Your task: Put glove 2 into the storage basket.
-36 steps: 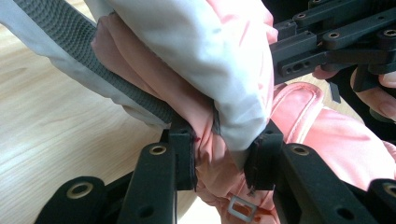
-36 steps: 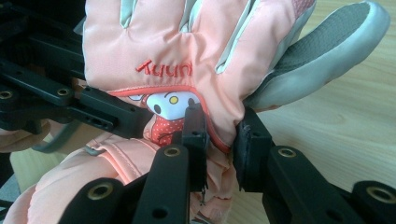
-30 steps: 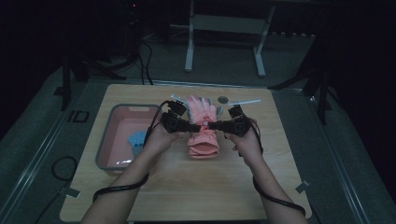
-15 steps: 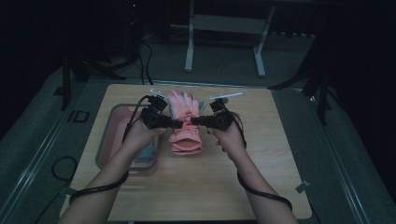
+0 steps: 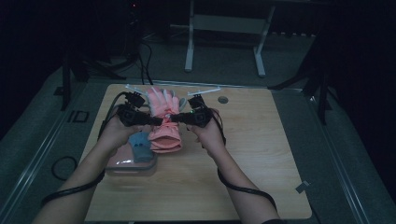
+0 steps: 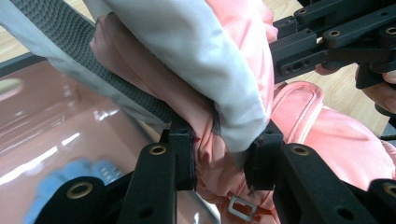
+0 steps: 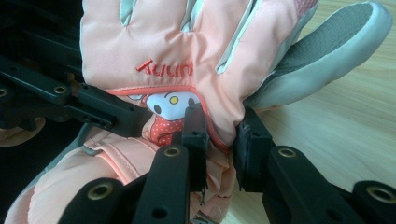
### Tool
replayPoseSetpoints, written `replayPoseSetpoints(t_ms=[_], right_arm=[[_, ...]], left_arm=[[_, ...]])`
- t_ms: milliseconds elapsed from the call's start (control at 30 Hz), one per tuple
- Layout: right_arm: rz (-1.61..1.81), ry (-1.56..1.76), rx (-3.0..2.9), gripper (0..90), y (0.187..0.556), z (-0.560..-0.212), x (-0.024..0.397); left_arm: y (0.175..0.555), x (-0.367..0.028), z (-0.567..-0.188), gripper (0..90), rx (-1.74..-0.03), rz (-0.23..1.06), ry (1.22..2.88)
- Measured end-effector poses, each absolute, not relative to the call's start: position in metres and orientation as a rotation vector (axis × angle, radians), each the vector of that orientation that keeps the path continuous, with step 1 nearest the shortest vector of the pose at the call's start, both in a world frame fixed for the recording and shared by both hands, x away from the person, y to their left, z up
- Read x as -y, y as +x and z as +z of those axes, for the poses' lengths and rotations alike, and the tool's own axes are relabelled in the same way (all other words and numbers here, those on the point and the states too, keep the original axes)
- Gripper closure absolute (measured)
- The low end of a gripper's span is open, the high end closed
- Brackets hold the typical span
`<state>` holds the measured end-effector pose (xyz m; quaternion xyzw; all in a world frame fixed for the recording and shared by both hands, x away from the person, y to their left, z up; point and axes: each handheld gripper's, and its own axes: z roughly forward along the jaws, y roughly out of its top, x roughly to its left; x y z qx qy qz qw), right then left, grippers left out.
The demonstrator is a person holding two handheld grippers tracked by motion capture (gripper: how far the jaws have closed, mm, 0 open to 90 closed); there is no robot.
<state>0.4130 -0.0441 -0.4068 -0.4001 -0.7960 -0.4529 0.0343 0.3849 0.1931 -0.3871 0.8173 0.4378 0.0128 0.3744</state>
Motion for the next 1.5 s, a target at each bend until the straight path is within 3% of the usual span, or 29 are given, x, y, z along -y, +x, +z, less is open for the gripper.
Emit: replayPoseSetpoints(t_ms=[433, 667, 1100, 1500], right_arm=[[-1.398, -1.212, 2.389, 76.3, 0.414, -0.418, -0.029], [-1.365, -1.208, 2.394, 76.2, 0.41, -0.437, -0.056], [-1.193, -1.249, 2.456, 75.2, 0.407, -0.48, -0.06], [-1.097, -1.235, 2.57, 73.7, 0.403, -0.49, -0.067]], left_arm=[[0.38, -0.264, -0.391, 69.1, -1.153, 0.05, 2.121], [0.377, -0.287, -0.413, 69.0, -1.182, 0.022, 2.133], [0.379, -0.282, -0.46, 68.6, -1.235, -0.084, 2.137], [0.379, -0.279, -0.479, 64.2, -1.322, -0.116, 2.134]])
